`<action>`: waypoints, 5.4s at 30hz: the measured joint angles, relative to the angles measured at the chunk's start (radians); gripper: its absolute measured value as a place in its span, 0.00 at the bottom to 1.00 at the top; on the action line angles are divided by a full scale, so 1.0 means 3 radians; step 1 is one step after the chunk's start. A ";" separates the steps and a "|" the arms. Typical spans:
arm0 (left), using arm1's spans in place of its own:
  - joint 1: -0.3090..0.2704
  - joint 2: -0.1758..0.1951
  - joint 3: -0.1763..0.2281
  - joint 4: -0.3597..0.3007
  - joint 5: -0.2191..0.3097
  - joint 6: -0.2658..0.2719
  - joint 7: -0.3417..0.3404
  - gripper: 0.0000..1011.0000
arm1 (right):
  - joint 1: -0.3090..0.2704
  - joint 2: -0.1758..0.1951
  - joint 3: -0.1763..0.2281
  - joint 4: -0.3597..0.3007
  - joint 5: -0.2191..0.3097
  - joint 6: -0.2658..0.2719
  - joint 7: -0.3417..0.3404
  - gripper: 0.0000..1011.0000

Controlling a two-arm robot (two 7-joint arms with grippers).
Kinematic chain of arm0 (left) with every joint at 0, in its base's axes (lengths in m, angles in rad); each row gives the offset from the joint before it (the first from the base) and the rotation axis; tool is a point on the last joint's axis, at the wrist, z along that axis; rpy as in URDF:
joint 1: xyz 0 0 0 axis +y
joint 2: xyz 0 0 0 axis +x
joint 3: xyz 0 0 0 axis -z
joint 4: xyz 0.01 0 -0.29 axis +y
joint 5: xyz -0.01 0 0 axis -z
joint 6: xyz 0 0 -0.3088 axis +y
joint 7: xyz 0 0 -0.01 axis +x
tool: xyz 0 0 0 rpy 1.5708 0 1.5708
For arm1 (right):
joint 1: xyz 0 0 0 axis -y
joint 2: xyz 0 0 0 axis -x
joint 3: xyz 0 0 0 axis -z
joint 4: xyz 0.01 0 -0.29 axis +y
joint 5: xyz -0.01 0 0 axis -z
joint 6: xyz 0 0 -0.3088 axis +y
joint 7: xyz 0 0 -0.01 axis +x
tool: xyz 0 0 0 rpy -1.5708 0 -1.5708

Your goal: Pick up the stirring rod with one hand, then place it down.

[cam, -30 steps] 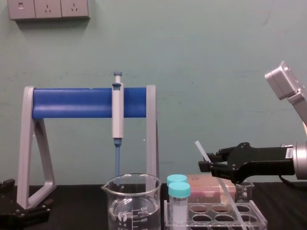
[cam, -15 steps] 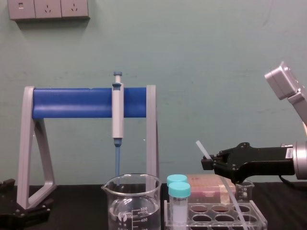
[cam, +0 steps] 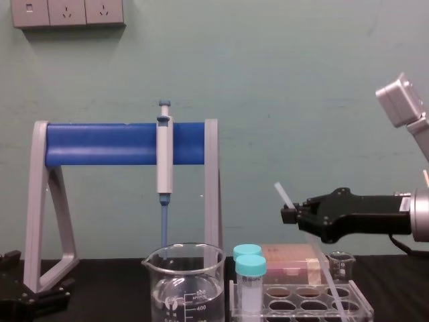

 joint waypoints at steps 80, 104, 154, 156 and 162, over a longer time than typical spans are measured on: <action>0.0000 0.0000 0.0000 0.0000 0.0000 0.0000 0.0000 0.99 | -0.1718 -0.0021 0.0975 -0.2390 -0.0042 0.0335 -0.2026 0.07; 0.0000 0.0000 0.0000 0.0000 0.0000 0.0000 0.0000 0.99 | -0.1714 -0.0018 0.0972 -0.2386 -0.0035 0.0330 -0.2021 0.07; 0.0000 0.0000 0.0000 0.0000 0.0000 0.0000 0.0000 0.99 | -0.1714 -0.0018 0.0972 -0.2386 -0.0035 0.0331 -0.2021 0.07; 0.0000 0.0000 0.0000 0.0000 0.0000 0.0000 0.0000 0.99 | -0.1714 -0.0018 0.0972 -0.2386 -0.0035 0.0331 -0.2021 0.07; 0.0000 0.0000 0.0000 0.0000 0.0000 0.0000 0.0000 0.99 | -0.1714 -0.0018 0.0972 -0.2386 -0.0035 0.0331 -0.2021 0.07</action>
